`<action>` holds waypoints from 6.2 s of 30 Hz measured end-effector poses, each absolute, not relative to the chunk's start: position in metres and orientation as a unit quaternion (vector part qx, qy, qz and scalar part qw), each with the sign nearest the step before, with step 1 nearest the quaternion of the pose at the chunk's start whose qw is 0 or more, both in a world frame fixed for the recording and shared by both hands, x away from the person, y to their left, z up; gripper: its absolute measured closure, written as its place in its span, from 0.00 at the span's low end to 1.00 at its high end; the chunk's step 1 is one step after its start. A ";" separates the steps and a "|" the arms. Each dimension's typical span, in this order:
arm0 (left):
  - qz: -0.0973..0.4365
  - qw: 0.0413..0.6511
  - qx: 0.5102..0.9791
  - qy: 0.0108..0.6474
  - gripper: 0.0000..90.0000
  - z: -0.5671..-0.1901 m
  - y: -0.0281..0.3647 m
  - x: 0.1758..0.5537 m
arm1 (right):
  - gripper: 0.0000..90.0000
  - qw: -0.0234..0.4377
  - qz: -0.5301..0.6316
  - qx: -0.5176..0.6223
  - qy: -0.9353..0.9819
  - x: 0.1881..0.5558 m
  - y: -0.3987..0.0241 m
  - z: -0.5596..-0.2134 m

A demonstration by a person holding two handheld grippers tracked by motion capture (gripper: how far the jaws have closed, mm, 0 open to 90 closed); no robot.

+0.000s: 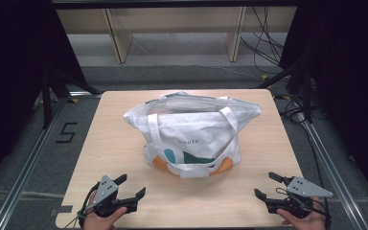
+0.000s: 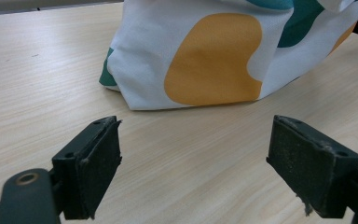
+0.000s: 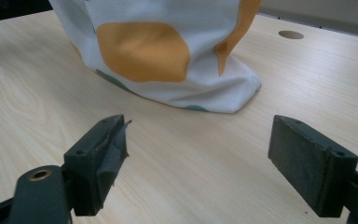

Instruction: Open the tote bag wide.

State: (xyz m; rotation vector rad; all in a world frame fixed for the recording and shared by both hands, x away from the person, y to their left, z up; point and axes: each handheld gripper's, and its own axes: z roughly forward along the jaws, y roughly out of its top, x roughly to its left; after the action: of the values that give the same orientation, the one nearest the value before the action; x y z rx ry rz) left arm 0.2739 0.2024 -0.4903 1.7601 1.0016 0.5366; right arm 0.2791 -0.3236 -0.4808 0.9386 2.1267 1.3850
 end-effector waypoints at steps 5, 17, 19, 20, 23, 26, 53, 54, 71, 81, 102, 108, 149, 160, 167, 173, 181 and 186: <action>0.220 0.506 0.725 0.413 0.18 -0.491 0.201 0.275 | 0.23 0.201 0.497 0.356 0.765 0.275 -0.323 -0.480; 0.219 0.504 0.724 0.417 0.18 -0.489 0.201 0.275 | 0.25 0.224 0.497 0.335 0.768 0.278 -0.326 -0.481; 0.219 0.503 0.724 0.418 0.18 -0.489 0.202 0.275 | 0.25 0.219 0.497 0.338 0.769 0.277 -0.325 -0.481; 0.217 0.506 0.724 0.417 0.18 -0.489 0.203 0.275 | 0.26 0.223 0.496 0.338 0.768 0.277 -0.325 -0.481; 0.209 0.517 0.715 0.422 0.18 -0.489 0.203 0.276 | 0.27 0.222 0.495 0.336 0.770 0.277 -0.326 -0.481; 0.208 0.517 0.717 0.418 0.19 -0.487 0.204 0.276 | 0.27 0.207 0.496 0.347 0.768 0.276 -0.324 -0.481; 0.183 0.571 0.707 0.376 0.81 -0.448 0.204 0.282 | 0.65 0.197 0.517 0.335 0.763 0.278 -0.326 -0.467; 0.187 0.572 0.706 0.375 0.83 -0.444 0.203 0.284 | 0.64 0.209 0.517 0.319 0.766 0.282 -0.326 -0.465; 0.249 0.596 0.678 0.351 1.00 -0.344 0.209 0.337 | 1.00 0.269 0.550 0.218 0.760 0.337 -0.291 -0.356; 0.246 0.580 0.693 0.349 1.00 -0.311 0.196 0.387 | 1.00 0.267 0.547 0.223 0.761 0.391 -0.266 -0.312; 0.190 0.533 0.745 0.352 1.00 -0.367 0.175 0.401 | 1.00 0.232 0.473 0.221 0.821 0.414 -0.247 -0.352; 0.175 0.503 0.770 0.351 1.00 -0.413 0.165 0.401 | 1.00 0.194 0.412 0.232 0.859 0.413 -0.247 -0.400; 0.112 0.430 0.871 0.208 1.00 -0.438 0.075 0.370 | 1.00 0.186 0.380 0.340 0.840 0.530 -0.232 -0.400; 0.125 0.492 0.825 0.249 0.99 -0.401 0.098 0.383 | 1.00 0.190 0.436 0.290 0.831 0.501 -0.231 -0.374; 0.141 0.486 0.818 0.274 0.99 -0.367 0.108 0.420 | 1.00 0.206 0.435 0.232 0.845 0.463 -0.216 -0.357; 0.141 0.469 0.822 0.291 0.99 -0.369 0.102 0.444 | 1.00 0.217 0.439 0.247 0.836 0.461 -0.221 -0.349; 0.131 0.450 0.838 0.280 0.99 -0.376 0.091 0.449 | 0.99 0.210 0.444 0.211 0.845 0.434 -0.204 -0.347; 0.131 0.456 0.831 0.291 0.99 -0.380 0.085 0.454 | 1.00 0.209 0.457 0.200 0.841 0.426 -0.201 -0.345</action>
State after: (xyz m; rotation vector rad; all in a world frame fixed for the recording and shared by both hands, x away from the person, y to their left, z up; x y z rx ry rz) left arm 0.4541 0.0850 -0.3801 2.0491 0.7178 0.3221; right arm 0.4260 -0.2008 -0.3453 0.5573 2.3406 1.2700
